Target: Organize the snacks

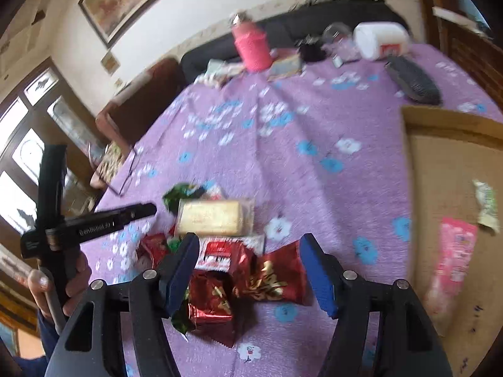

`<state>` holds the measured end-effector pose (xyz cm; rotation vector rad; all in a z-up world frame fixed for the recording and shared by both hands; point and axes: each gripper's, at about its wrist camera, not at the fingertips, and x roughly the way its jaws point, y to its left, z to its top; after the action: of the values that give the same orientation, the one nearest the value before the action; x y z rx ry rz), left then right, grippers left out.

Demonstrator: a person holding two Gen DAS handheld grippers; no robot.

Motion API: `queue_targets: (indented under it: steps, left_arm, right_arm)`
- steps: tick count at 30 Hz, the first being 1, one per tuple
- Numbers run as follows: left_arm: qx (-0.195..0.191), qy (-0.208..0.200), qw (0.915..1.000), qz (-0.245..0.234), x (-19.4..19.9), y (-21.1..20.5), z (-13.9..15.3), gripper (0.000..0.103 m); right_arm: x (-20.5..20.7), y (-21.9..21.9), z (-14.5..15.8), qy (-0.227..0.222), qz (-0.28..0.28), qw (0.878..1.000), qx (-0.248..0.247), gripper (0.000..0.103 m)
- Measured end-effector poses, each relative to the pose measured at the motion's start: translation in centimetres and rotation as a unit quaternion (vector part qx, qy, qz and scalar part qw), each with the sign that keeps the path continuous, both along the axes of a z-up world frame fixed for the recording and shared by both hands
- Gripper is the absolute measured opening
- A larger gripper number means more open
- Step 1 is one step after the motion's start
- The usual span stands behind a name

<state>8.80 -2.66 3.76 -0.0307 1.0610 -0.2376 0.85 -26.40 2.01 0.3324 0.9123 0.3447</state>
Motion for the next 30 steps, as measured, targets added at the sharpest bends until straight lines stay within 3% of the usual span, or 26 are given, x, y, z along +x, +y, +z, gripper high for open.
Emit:
queue_targets:
  steps: [6,10,13,14,17,20,23,26,27,28,30]
  left_arm:
    - [-0.016,0.006,0.9998,0.013,0.5,0.9,-0.3,0.031]
    - [-0.023,0.013,0.9994,0.021,0.7,1.3,-0.6,0.031]
    - [-0.023,0.004,0.9996,0.019,0.6,1.2,-0.2,0.031]
    - [-0.025,0.003,0.9995,0.018,0.6,1.2,-0.1,0.031]
    - [-0.041,0.013,0.9988,0.021,0.4,1.8,0.0,0.031]
    - [-0.051,0.018,0.9984,0.015,-0.7,2.5,0.5,0.031]
    - [-0.034,0.014,0.9993,-0.006,-2.2,2.6,0.6,0.032]
    - [-0.007,0.008,0.9996,-0.026,-3.6,2.4,0.2,0.035]
    - [-0.007,0.009,0.9994,-0.032,-3.8,2.4,-0.1,0.037]
    - [-0.009,0.014,0.9989,-0.043,-4.0,2.4,-0.4,0.038]
    - [0.001,0.013,0.9986,-0.052,-4.1,2.2,-0.9,0.039]
  right_arm:
    - [0.2,-0.2,-1.2,0.077,0.040,0.996,0.032,0.071]
    - [0.0,-0.4,-0.9,0.077,0.096,0.986,0.116,0.071]
    - [-0.5,0.0,-0.3,0.046,0.075,0.995,0.041,0.071]
    - [-0.6,0.3,-0.2,0.041,0.081,0.995,0.036,0.071]
    - [-1.6,1.0,0.8,0.014,0.127,0.991,0.036,0.071]
    - [-3.2,2.5,1.6,-0.012,0.191,0.981,-0.001,0.071]
    - [-3.9,3.7,1.1,-0.016,0.210,0.976,-0.051,0.071]
    - [-4.2,4.5,0.2,-0.007,0.221,0.972,-0.085,0.064]
    - [-4.1,4.6,-0.1,-0.004,0.219,0.971,-0.096,0.058]
    - [-4.0,4.6,-0.5,0.000,0.212,0.972,-0.105,0.047]
    - [-3.4,4.0,-1.1,0.009,0.196,0.976,-0.098,0.042]
